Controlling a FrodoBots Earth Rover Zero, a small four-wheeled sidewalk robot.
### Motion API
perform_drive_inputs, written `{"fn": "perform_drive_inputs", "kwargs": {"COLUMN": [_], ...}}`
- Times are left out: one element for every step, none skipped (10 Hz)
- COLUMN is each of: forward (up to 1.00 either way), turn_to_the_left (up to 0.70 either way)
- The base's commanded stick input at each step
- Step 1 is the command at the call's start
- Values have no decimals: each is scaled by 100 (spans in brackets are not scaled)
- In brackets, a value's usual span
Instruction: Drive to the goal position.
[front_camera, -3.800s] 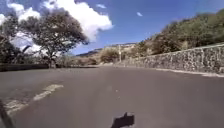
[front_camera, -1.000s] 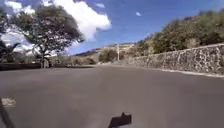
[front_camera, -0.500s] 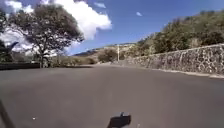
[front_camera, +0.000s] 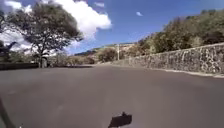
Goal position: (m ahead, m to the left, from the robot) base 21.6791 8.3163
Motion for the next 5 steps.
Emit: {"fn": "perform_drive_inputs", "kwargs": {"forward": [50, 50, 50, 50, 50], "turn_to_the_left": [0, 0, 0, 0, 0]}}
